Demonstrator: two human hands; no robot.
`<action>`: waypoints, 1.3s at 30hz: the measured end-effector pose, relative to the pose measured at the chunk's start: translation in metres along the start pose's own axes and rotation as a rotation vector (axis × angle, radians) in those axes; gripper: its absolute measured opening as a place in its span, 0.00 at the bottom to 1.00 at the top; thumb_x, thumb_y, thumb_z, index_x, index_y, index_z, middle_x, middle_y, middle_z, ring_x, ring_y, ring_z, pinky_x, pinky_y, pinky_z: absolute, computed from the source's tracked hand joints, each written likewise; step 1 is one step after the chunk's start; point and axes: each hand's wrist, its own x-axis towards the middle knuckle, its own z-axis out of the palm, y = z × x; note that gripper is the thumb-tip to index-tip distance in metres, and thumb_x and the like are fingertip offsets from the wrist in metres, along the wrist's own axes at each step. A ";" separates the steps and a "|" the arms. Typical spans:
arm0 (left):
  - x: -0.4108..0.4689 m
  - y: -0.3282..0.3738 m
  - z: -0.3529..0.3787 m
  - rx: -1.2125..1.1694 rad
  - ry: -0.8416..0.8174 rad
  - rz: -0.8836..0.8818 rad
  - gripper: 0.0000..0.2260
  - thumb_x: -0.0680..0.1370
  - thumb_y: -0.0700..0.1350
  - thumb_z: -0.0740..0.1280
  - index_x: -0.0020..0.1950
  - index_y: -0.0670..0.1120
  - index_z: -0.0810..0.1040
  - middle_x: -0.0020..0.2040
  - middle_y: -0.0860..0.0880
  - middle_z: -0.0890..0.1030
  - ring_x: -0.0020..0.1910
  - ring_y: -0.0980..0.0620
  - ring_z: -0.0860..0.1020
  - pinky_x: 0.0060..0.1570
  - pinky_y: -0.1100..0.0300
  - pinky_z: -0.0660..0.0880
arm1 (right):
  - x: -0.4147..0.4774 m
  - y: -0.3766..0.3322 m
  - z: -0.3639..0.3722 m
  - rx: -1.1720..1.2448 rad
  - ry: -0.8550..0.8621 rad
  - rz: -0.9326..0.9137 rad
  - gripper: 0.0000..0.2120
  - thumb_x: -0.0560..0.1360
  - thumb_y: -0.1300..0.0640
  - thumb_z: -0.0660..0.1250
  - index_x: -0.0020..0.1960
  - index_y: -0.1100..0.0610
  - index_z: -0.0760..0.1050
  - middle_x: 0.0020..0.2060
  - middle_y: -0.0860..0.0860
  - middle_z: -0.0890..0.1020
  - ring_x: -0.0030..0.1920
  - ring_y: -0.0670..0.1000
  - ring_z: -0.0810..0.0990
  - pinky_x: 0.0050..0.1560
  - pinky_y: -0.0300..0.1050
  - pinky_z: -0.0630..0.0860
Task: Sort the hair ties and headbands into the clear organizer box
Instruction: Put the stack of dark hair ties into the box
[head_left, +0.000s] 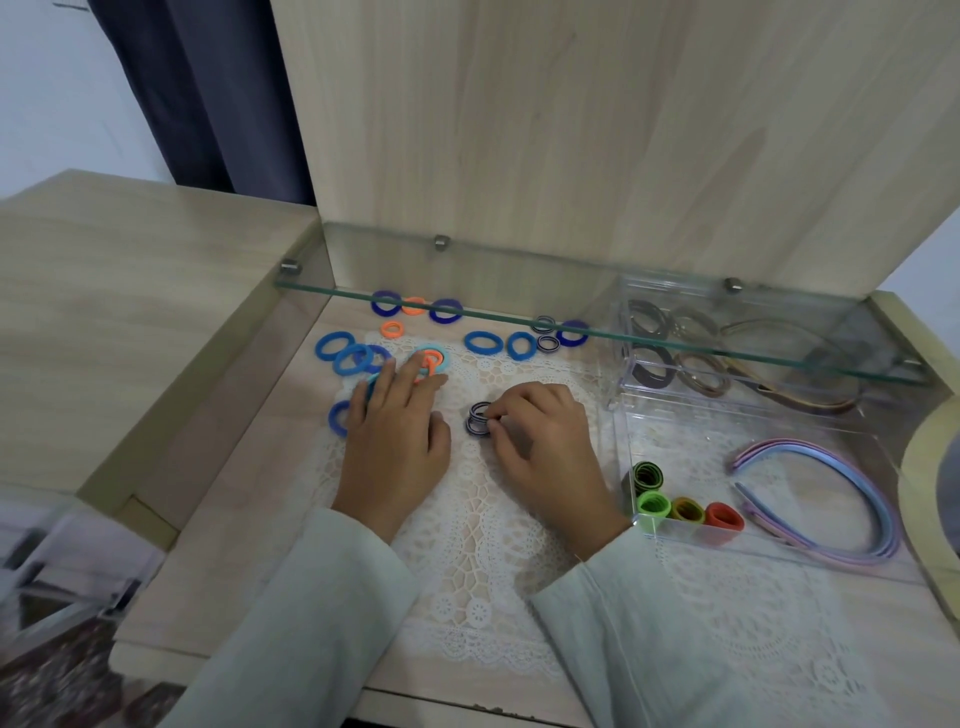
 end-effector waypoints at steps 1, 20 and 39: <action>0.000 0.000 0.001 0.019 -0.006 -0.001 0.20 0.78 0.42 0.62 0.71 0.47 0.73 0.76 0.47 0.66 0.77 0.42 0.60 0.75 0.45 0.52 | 0.000 -0.001 -0.001 -0.006 -0.012 -0.001 0.06 0.75 0.54 0.64 0.48 0.52 0.79 0.46 0.44 0.78 0.51 0.49 0.72 0.49 0.49 0.69; 0.002 -0.001 0.001 0.133 -0.104 -0.048 0.27 0.80 0.49 0.50 0.79 0.45 0.62 0.80 0.47 0.56 0.80 0.41 0.48 0.76 0.44 0.45 | 0.001 -0.008 -0.004 -0.041 0.045 0.044 0.09 0.73 0.50 0.63 0.49 0.49 0.79 0.48 0.42 0.79 0.54 0.46 0.71 0.52 0.44 0.63; 0.003 0.004 -0.005 -0.039 -0.052 -0.013 0.27 0.77 0.47 0.52 0.77 0.51 0.63 0.80 0.52 0.58 0.80 0.47 0.49 0.74 0.46 0.35 | 0.061 0.024 0.015 -0.384 -0.041 0.586 0.22 0.77 0.67 0.54 0.70 0.59 0.68 0.66 0.62 0.68 0.64 0.64 0.65 0.63 0.56 0.63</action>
